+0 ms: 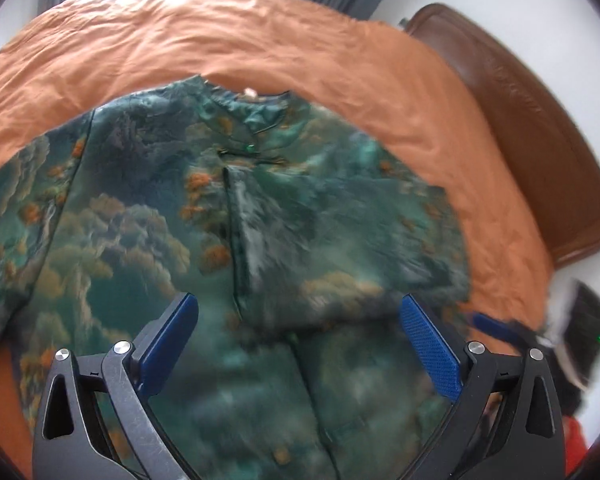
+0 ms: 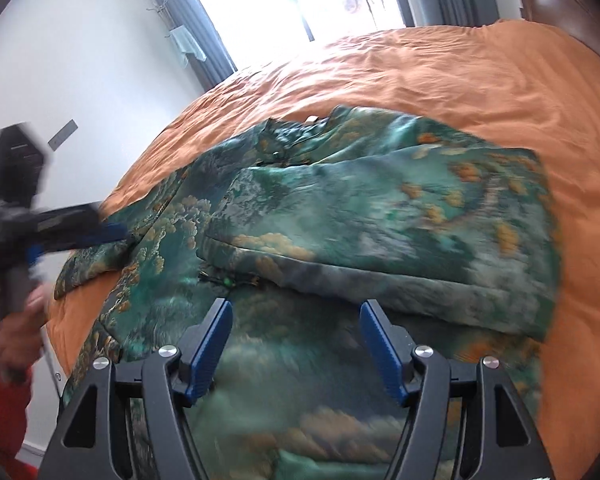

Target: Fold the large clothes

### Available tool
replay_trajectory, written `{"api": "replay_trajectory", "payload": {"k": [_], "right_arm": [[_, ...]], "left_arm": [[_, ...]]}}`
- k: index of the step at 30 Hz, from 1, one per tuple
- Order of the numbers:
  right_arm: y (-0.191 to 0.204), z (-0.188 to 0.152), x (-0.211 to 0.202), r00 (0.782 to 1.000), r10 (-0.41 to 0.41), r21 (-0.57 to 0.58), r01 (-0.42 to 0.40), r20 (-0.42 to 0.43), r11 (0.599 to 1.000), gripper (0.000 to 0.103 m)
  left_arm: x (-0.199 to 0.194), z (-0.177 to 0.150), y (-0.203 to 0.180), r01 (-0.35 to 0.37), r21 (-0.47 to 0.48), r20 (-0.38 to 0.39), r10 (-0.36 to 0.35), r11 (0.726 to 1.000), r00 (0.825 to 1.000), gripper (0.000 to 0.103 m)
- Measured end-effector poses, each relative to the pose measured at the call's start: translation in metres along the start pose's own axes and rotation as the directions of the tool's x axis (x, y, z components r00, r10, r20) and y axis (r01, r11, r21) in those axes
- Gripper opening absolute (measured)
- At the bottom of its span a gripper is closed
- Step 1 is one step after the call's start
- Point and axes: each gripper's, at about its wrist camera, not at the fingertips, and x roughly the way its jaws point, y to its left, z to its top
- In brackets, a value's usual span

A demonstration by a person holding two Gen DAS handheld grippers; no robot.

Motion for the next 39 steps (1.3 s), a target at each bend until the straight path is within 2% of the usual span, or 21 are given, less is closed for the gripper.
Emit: {"api": "replay_trajectory", "payload": {"k": [1,3,5,7,8,9,11,12,13,15,21,24,28,31,34,36,39], "right_arm": [[-0.005,0.0,-0.013,1.0,-0.014,-0.007,0.014,0.007,1.0,0.068],[-0.015,0.003,-0.037,0.999,-0.046,-0.022,0.047,0.025,0.999,0.068],[-0.032,0.01,-0.061,0.995,-0.092,-0.017,0.093,0.041,0.996,0.068],[-0.05,0.019,-0.075,0.992,-0.123,-0.005,0.123,0.039,0.992,0.068],[-0.059,0.026,-0.079,0.989,-0.142,-0.004,0.142,0.036,0.99,0.068],[-0.068,0.032,-0.081,0.986,-0.163,-0.006,0.163,0.031,0.987,0.068],[-0.085,0.045,-0.074,0.984,-0.181,-0.009,0.181,-0.005,0.984,0.063],[-0.094,0.05,-0.067,0.984,-0.18,0.004,0.18,-0.019,0.984,0.052],[-0.103,0.056,-0.061,0.983,-0.182,0.023,0.182,-0.031,0.983,0.045],[-0.119,0.066,-0.042,0.98,-0.194,0.061,0.196,-0.043,0.979,0.045],[-0.138,0.083,0.037,0.968,-0.248,0.053,0.25,-0.039,0.967,0.045],[-0.15,0.088,0.074,0.959,-0.276,0.059,0.28,-0.068,0.958,0.045],[-0.166,0.086,0.104,0.957,-0.261,0.088,0.273,-0.125,0.958,0.044],[-0.17,0.086,0.103,0.959,-0.247,0.096,0.261,-0.136,0.961,0.044],[-0.16,0.086,0.079,0.97,-0.222,0.084,0.231,-0.104,0.969,0.044],[-0.149,0.079,0.06,0.978,-0.187,0.063,0.193,-0.095,0.979,0.044],[-0.133,0.059,0.043,0.978,-0.168,0.018,0.171,-0.12,0.985,0.044]], "left_arm": [[0.015,0.005,0.002,-0.021,-0.004,-0.018,0.021,1.0,1.0,0.098],[0.04,0.012,0.004,-0.044,-0.007,-0.066,0.044,0.999,0.997,0.081],[0.059,0.015,0.008,-0.055,-0.009,-0.106,0.054,0.998,0.993,0.071],[0.073,0.016,0.014,-0.077,-0.029,-0.122,0.073,0.997,0.99,0.053],[0.076,0.015,0.018,-0.076,-0.042,-0.122,0.07,0.996,0.99,0.032],[0.077,0.014,0.021,-0.084,-0.054,-0.114,0.077,0.995,0.99,0.022],[0.078,0.011,0.027,-0.073,-0.075,-0.095,0.066,0.995,0.993,0.015],[0.077,0.009,0.03,-0.069,-0.083,-0.087,0.062,0.994,0.994,0.014],[0.076,0.007,0.032,-0.066,-0.086,-0.082,0.059,0.994,0.995,0.014],[0.075,0.005,0.033,-0.074,-0.073,-0.076,0.069,0.995,0.995,0.014],[0.081,0.006,0.03,-0.111,-0.029,-0.073,0.108,0.993,0.991,0.014],[0.084,0.005,0.034,-0.101,-0.038,-0.075,0.098,0.994,0.992,0.015],[0.094,0.006,0.035,-0.093,-0.043,-0.079,0.09,0.995,0.993,0.016],[0.091,0.004,0.039,-0.093,-0.042,-0.076,0.089,0.995,0.993,0.016],[0.087,0.003,0.041,-0.094,-0.037,-0.073,0.092,0.995,0.993,0.017],[0.087,0.002,0.041,-0.097,-0.038,-0.072,0.094,0.995,0.993,0.017],[0.086,0.001,0.04,-0.105,-0.041,-0.071,0.102,0.994,0.992,0.017]]}}
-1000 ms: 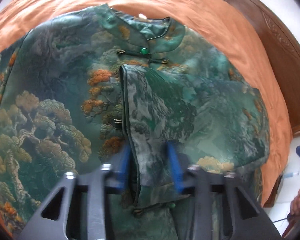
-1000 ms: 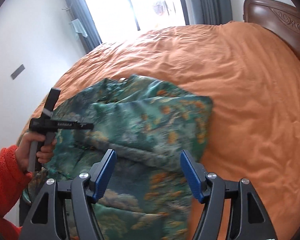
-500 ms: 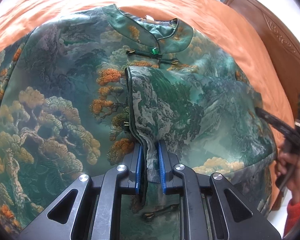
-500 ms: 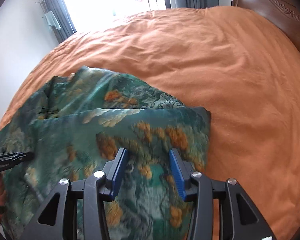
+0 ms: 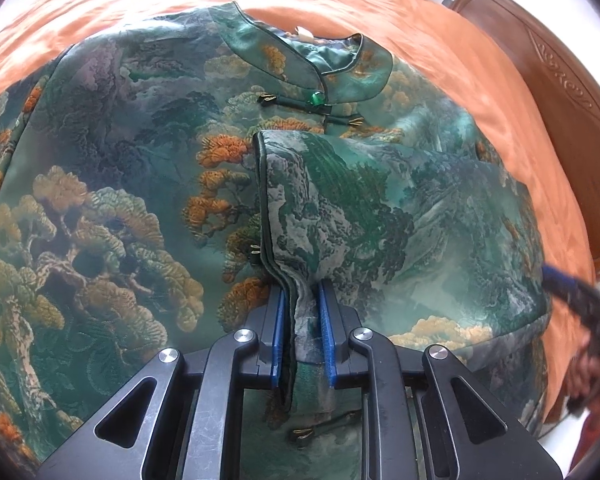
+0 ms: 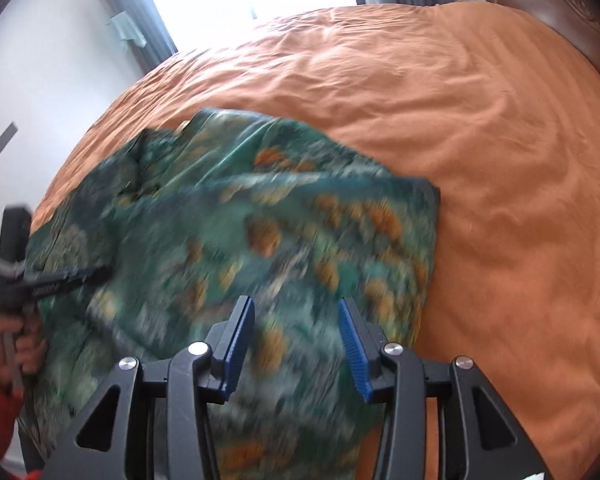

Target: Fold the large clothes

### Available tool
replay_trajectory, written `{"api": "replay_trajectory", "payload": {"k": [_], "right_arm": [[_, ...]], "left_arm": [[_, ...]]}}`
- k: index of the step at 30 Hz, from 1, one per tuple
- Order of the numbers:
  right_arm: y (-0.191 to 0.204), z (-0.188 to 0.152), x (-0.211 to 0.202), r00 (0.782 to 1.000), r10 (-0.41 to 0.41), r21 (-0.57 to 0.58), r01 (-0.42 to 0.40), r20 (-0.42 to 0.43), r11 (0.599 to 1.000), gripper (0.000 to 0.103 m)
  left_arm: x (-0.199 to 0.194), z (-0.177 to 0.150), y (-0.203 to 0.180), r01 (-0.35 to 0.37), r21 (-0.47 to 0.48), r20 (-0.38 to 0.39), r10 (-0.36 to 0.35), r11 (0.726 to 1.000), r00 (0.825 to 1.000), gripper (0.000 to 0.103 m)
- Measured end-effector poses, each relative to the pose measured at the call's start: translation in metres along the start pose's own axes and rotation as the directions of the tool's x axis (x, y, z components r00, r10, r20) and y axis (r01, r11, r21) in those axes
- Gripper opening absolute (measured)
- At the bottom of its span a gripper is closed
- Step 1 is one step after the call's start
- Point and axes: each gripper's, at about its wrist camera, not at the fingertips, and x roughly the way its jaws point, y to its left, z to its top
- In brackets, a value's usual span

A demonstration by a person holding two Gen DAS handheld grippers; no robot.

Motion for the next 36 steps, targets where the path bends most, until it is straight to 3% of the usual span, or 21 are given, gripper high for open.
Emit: {"api": "replay_trajectory", "payload": {"k": [5,12,13,15,17,19,22,24,27,29,33,36], "right_arm": [[0.007,-0.027,0.008,0.999,-0.014,-0.01,0.014,-0.04,1.0,0.044],[0.003,-0.033,0.033,0.998,-0.014,0.062,0.018,-0.062,0.998,0.044],[0.004,-0.034,0.03,0.998,-0.02,0.062,0.023,-0.056,0.998,0.044],[0.007,-0.038,0.019,0.998,-0.041,0.065,0.043,-0.041,0.997,0.044],[0.012,-0.045,0.004,0.997,-0.072,0.058,0.073,-0.027,0.996,0.045],[0.017,-0.057,-0.017,0.995,-0.099,0.054,0.099,-0.005,0.994,0.05],[0.021,-0.087,-0.057,0.991,-0.126,0.051,0.124,0.047,0.991,0.05],[0.026,-0.111,-0.092,0.979,-0.171,0.04,0.167,0.113,0.985,0.051],[0.041,-0.151,-0.145,0.94,-0.256,0.028,0.257,0.227,0.966,0.053],[0.057,-0.173,-0.176,0.924,-0.269,0.033,0.271,0.273,0.962,0.054],[0.106,-0.201,-0.214,0.926,-0.174,0.023,0.176,0.334,0.984,0.063],[0.147,-0.215,-0.222,0.935,-0.068,-0.039,0.087,0.347,0.995,0.063]], "left_arm": [[0.005,-0.002,-0.003,-0.005,-0.01,-0.009,0.005,1.0,1.0,0.018],[0.006,-0.003,-0.007,-0.03,-0.002,0.007,0.03,1.0,1.0,0.021],[0.002,-0.006,-0.009,-0.045,0.002,0.025,0.045,0.999,0.999,0.025],[-0.011,-0.015,-0.014,-0.084,0.026,0.06,0.082,0.996,0.995,0.054],[-0.03,-0.029,-0.019,-0.111,0.064,0.103,0.104,0.992,0.989,0.07],[-0.054,-0.048,-0.019,-0.129,0.11,0.145,0.112,0.986,0.983,0.073],[-0.094,-0.082,-0.007,-0.125,0.14,0.184,0.098,0.982,0.978,0.077],[-0.124,-0.109,0.008,-0.135,0.131,0.224,0.103,0.982,0.969,0.087],[-0.159,-0.143,0.04,-0.167,0.08,0.276,0.139,0.983,0.951,0.091],[-0.176,-0.159,0.064,-0.191,0.031,0.295,0.174,0.981,0.939,0.091],[-0.2,-0.173,0.121,-0.228,-0.106,0.306,0.25,0.968,0.919,0.092],[-0.213,-0.179,0.182,-0.144,-0.297,0.311,0.238,0.944,0.92,0.094]]}}
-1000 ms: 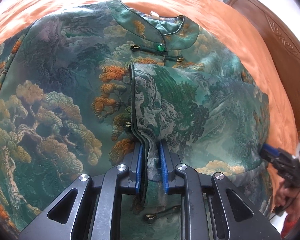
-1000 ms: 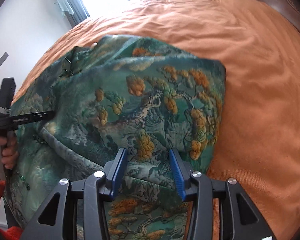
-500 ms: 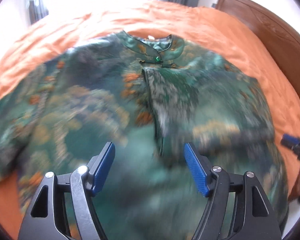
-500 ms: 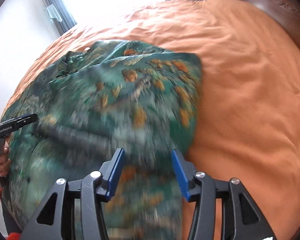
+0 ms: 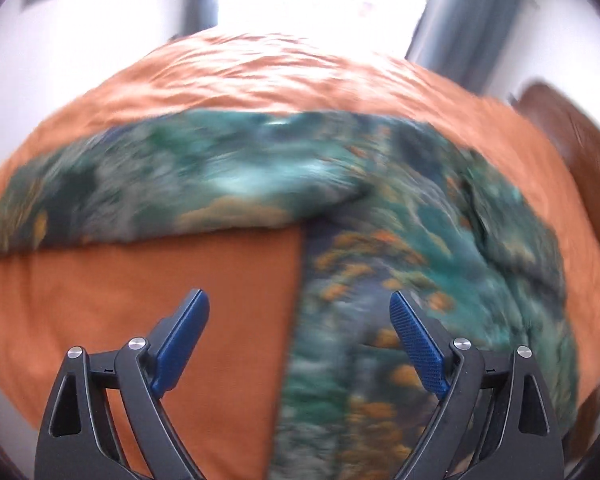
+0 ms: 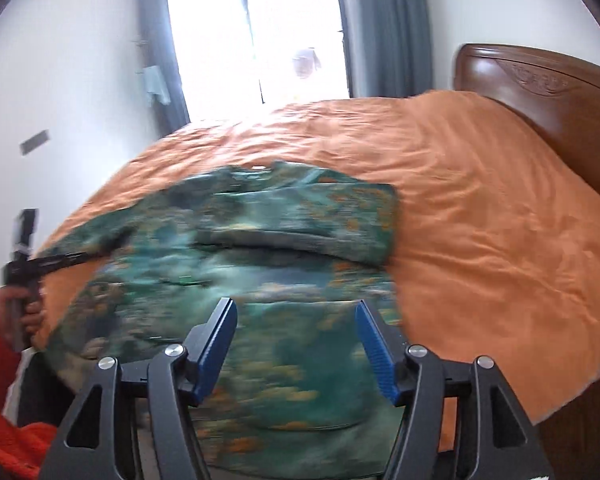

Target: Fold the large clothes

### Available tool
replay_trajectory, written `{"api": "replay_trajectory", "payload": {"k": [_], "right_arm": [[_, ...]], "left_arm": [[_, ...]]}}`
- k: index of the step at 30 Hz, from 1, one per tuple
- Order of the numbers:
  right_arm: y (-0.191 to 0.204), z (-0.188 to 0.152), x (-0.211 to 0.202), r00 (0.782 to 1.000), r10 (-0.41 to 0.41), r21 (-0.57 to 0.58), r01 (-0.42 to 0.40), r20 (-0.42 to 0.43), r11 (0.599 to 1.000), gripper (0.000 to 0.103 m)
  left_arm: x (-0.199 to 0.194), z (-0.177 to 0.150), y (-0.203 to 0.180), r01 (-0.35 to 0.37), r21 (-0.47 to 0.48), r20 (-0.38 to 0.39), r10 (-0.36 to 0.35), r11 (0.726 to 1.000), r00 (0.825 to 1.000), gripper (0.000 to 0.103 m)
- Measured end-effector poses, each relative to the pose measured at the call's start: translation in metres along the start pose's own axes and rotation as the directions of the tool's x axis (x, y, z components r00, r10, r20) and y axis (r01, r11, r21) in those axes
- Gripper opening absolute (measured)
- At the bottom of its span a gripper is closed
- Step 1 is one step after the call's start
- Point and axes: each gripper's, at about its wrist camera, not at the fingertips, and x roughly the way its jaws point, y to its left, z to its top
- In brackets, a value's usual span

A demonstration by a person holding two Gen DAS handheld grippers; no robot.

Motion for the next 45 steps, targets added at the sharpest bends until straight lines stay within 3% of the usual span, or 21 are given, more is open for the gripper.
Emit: {"api": "replay_trajectory", "payload": {"k": [3,6,10,11,13,14,15,18,21,24,26,28,30,32,34,37,38,39,41,43,45], "right_arm": [[0.049,-0.006,0.006,0.995,0.098,-0.06,-0.098,-0.003,0.993,0.063],[0.088,-0.008,0.019,0.983,0.179,-0.097,-0.183,-0.049,0.978,0.063],[0.128,-0.011,0.015,0.97,0.236,-0.158,-0.244,-0.065,0.957,0.063],[0.139,-0.013,0.011,0.969,0.239,-0.174,-0.246,-0.065,0.953,0.063],[0.146,-0.017,0.006,0.969,0.238,-0.201,-0.246,-0.064,0.948,0.063],[0.147,-0.02,0.004,0.969,0.236,-0.208,-0.245,-0.067,0.947,0.063],[0.146,-0.023,0.003,0.97,0.233,-0.207,-0.243,-0.073,0.948,0.063],[0.135,-0.032,0.006,0.97,0.224,-0.168,-0.238,-0.098,0.957,0.063],[0.116,-0.039,0.009,0.97,0.216,-0.112,-0.228,-0.11,0.967,0.063],[0.101,-0.042,0.014,0.971,0.213,-0.064,-0.22,-0.106,0.973,0.063],[0.094,-0.042,0.015,0.973,0.21,-0.044,-0.215,-0.098,0.976,0.063],[0.087,-0.041,0.016,0.974,0.208,-0.024,-0.211,-0.087,0.977,0.063],[0.082,-0.04,0.015,0.975,0.212,-0.006,-0.213,-0.071,0.977,0.063],[0.077,-0.04,0.013,0.976,0.208,0.002,-0.209,-0.06,0.978,0.063],[0.071,-0.041,0.01,0.978,0.202,0.013,-0.202,-0.057,0.979,0.063],[0.061,-0.045,0.007,0.981,0.185,0.032,-0.184,-0.06,0.982,0.063],[0.057,-0.047,0.007,0.982,0.177,0.04,-0.174,-0.063,0.984,0.063],[0.052,-0.049,0.006,0.983,0.169,0.049,-0.166,-0.066,0.985,0.063],[0.043,-0.052,0.005,0.985,0.156,0.069,-0.151,-0.072,0.986,0.063],[0.034,-0.054,0.005,0.987,0.142,0.09,-0.135,-0.076,0.987,0.063],[0.026,-0.055,0.005,0.989,0.127,0.105,-0.118,-0.081,0.987,0.063]], "left_arm": [[0.015,0.014,0.055,0.056,-0.195,-0.011,-0.059,0.979,0.998,0.098],[0.033,0.028,0.098,0.047,-0.35,0.012,-0.045,0.935,0.999,0.097],[0.047,0.044,0.133,0.024,-0.471,0.063,0.006,0.882,0.998,0.096],[0.048,0.045,0.138,0.029,-0.501,0.084,0.015,0.865,0.996,0.092],[0.045,0.047,0.145,0.026,-0.544,0.132,0.055,0.839,0.99,0.069],[0.042,0.049,0.145,0.012,-0.548,0.141,0.078,0.836,0.987,0.044],[0.04,0.051,0.143,-0.005,-0.541,0.142,0.098,0.841,0.985,0.026],[0.026,0.063,0.122,-0.046,-0.469,0.167,0.14,0.882,0.976,0.017],[0.001,0.084,0.073,-0.118,-0.327,0.229,0.2,0.938,0.953,0.015],[-0.025,0.11,0.004,-0.155,-0.136,0.313,0.191,0.978,0.93,0.015],[-0.033,0.124,-0.045,-0.172,0.001,0.36,0.16,0.985,0.919,0.015],[-0.035,0.131,-0.105,-0.188,0.15,0.393,0.116,0.97,0.912,0.015],[-0.028,0.129,-0.16,-0.213,0.288,0.41,0.081,0.934,0.909,0.015],[-0.013,0.119,-0.206,-0.258,0.412,0.424,0.067,0.874,0.903,0.015],[0.01,0.097,-0.249,-0.307,0.542,0.424,0.061,0.783,0.904,0.016],[0.048,0.053,-0.286,-0.33,0.694,0.383,0.06,0.64,0.922,0.016],[0.062,0.038,-0.296,-0.336,0.737,0.368,0.068,0.587,0.927,0.016],[0.081,0.019,-0.306,-0.339,0.786,0.349,0.081,0.517,0.934,0.018],[0.107,-0.014,-0.315,-0.322,0.851,0.309,0.1,0.414,0.946,0.025],[0.122,-0.039,-0.322,-0.279,0.89,0.258,0.107,0.361,0.96,0.036],[0.131,-0.052,-0.321,-0.223,0.905,0.197,0.108,0.362,0.974,0.061]]}}
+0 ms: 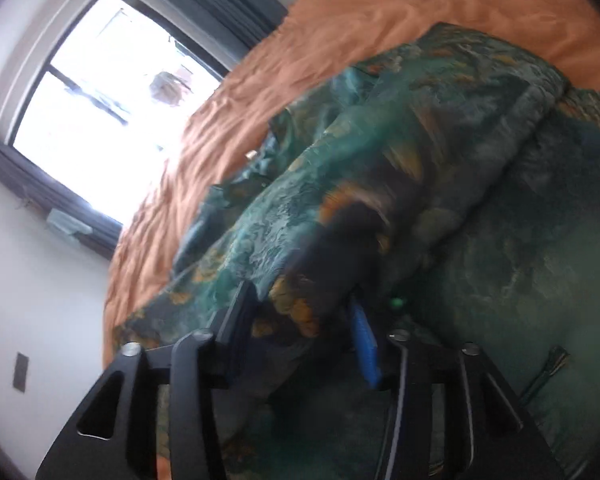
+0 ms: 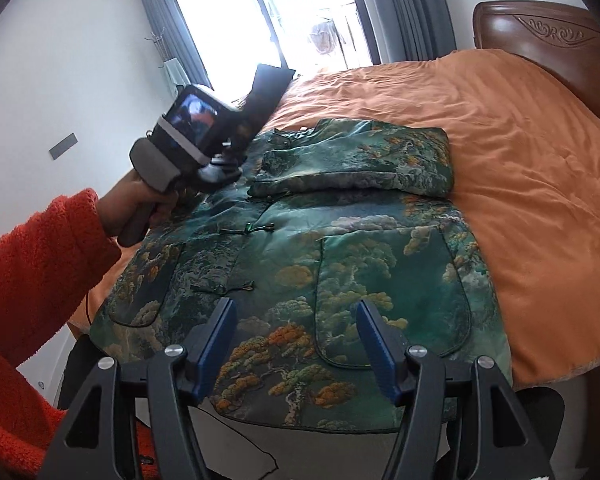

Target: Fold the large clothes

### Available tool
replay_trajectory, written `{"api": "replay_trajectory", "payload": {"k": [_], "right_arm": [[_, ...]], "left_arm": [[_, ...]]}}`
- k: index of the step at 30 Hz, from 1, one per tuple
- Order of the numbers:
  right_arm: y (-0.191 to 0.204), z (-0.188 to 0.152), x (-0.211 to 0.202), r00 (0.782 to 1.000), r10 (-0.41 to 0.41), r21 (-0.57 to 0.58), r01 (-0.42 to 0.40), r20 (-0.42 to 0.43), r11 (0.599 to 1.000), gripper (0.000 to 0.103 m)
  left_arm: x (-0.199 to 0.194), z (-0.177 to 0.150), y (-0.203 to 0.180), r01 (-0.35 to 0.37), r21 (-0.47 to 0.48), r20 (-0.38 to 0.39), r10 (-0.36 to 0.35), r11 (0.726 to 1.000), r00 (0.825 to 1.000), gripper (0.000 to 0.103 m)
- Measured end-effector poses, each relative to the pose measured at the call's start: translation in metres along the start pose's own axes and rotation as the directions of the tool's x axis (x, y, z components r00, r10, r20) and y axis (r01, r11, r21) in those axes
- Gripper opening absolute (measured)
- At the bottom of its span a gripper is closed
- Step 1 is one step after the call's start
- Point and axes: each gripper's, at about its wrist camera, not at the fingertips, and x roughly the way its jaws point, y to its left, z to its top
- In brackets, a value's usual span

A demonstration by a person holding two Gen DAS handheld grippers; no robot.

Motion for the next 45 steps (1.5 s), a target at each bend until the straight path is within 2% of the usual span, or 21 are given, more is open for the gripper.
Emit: {"api": "replay_trajectory", "payload": {"k": [3,7,9,11,13,15,17,19,22,24,26,28,30,34,36,38,39,41,44,45], "right_arm": [[-0.01,0.005,0.002,1.0,-0.019,0.017,0.019,-0.006,1.0,0.063],[-0.022,0.029,0.013,1.0,-0.019,0.031,0.019,-0.02,0.999,0.063],[-0.028,0.053,0.028,0.999,0.014,0.056,-0.012,-0.044,0.998,0.063],[-0.035,0.084,0.048,0.995,0.086,0.121,-0.08,-0.046,0.989,0.065],[-0.043,0.116,0.08,0.98,0.192,0.215,-0.176,-0.054,0.961,0.065],[-0.051,0.143,0.119,0.965,0.252,0.304,-0.221,-0.067,0.927,0.065],[-0.057,0.164,0.161,0.955,0.281,0.369,-0.231,-0.089,0.9,0.065],[-0.061,0.178,0.204,0.95,0.284,0.417,-0.207,-0.132,0.885,0.065],[-0.061,0.185,0.247,0.955,0.229,0.429,-0.129,-0.19,0.894,0.065],[-0.064,0.183,0.266,0.955,0.215,0.459,-0.101,-0.203,0.882,0.065],[-0.065,0.178,0.28,0.95,0.242,0.506,-0.113,-0.196,0.855,0.051],[-0.06,0.177,0.288,0.947,0.258,0.506,-0.13,-0.191,0.853,0.023],[-0.047,0.178,0.291,0.948,0.254,0.479,-0.135,-0.192,0.867,0.017],[0.004,0.189,0.29,0.934,0.308,0.375,-0.225,-0.18,0.899,0.016],[0.025,0.193,0.292,0.936,0.305,0.326,-0.238,-0.174,0.915,0.016],[0.034,0.192,0.3,0.946,0.269,0.299,-0.208,-0.182,0.931,0.016],[0.033,0.189,0.31,0.951,0.23,0.288,-0.164,-0.209,0.943,0.016],[0.028,0.181,0.328,0.949,0.183,0.288,-0.105,-0.258,0.952,0.015],[0.021,0.176,0.333,0.948,0.192,0.305,-0.111,-0.252,0.946,0.015],[0.023,0.177,0.332,0.95,0.188,0.293,-0.111,-0.248,0.95,0.015]], "left_arm": [[-0.002,-0.013,-0.002,0.043,-0.031,-0.012,-0.043,0.999,0.999,0.068],[-0.023,-0.042,0.016,0.111,-0.116,-0.003,-0.112,0.987,0.994,0.077],[-0.036,-0.058,0.029,0.142,-0.174,0.001,-0.144,0.975,0.99,0.077],[-0.051,-0.07,0.042,0.167,-0.232,0.006,-0.171,0.958,0.985,0.077],[-0.063,-0.086,0.056,0.185,-0.295,0.016,-0.189,0.937,0.982,0.077],[-0.073,-0.101,0.069,0.188,-0.353,0.028,-0.19,0.917,0.981,0.078],[-0.08,-0.111,0.078,0.185,-0.396,0.036,-0.187,0.899,0.982,0.079],[-0.088,-0.12,0.087,0.182,-0.431,0.046,-0.18,0.884,0.983,0.079],[-0.097,-0.135,0.097,0.172,-0.471,0.053,-0.166,0.865,0.985,0.08],[-0.101,-0.146,0.104,0.178,-0.501,0.056,-0.173,0.847,0.983,0.08],[-0.104,-0.156,0.111,0.184,-0.537,0.058,-0.181,0.823,0.982,0.08],[-0.103,-0.162,0.116,0.184,-0.569,0.056,-0.185,0.802,0.981,0.08],[-0.102,-0.166,0.122,0.177,-0.595,0.054,-0.181,0.784,0.982,0.08],[-0.097,-0.172,0.133,0.164,-0.636,0.045,-0.175,0.754,0.983,0.081],[-0.091,-0.173,0.137,0.158,-0.655,0.031,-0.183,0.739,0.983,0.082],[-0.084,-0.175,0.14,0.154,-0.674,0.016,-0.195,0.722,0.981,0.082],[-0.08,-0.175,0.143,0.159,-0.682,0.011,-0.206,0.714,0.978,0.083],[-0.071,-0.17,0.148,0.171,-0.687,0.007,-0.229,0.706,0.973,0.083],[-0.053,-0.151,0.166,0.185,-0.675,0.024,-0.229,0.714,0.973,0.083],[-0.04,-0.142,0.177,0.199,-0.684,0.031,-0.245,0.701,0.969,0.083]]}}
